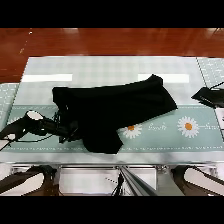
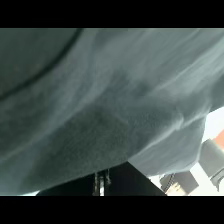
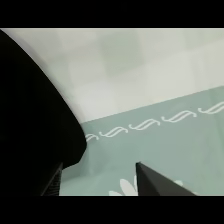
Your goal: Fold the shirts.
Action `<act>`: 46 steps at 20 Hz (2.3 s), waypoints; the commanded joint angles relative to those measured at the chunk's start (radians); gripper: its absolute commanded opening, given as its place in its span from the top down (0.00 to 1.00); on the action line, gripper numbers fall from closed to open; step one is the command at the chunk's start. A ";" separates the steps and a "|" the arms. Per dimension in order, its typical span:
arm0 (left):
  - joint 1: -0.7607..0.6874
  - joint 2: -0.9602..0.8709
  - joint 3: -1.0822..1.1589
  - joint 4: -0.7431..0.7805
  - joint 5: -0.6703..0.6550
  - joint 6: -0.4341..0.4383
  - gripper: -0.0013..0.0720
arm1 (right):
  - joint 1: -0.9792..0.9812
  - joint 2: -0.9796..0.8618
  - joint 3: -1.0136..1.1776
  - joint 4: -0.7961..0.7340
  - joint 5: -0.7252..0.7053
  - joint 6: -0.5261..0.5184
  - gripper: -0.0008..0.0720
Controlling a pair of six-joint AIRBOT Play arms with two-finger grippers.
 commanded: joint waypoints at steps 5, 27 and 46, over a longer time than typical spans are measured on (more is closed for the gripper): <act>-0.001 -0.002 0.000 -0.014 0.080 0.064 0.95 | 0.000 -0.013 -0.134 0.222 0.028 -0.126 0.21; 0.000 0.147 0.459 -0.014 0.018 0.145 0.96 | 0.115 0.070 -0.109 0.473 -0.267 -0.303 0.96; 0.008 0.618 1.706 0.570 -0.389 -0.193 0.96 | 0.130 0.726 0.746 -0.092 0.140 0.227 0.96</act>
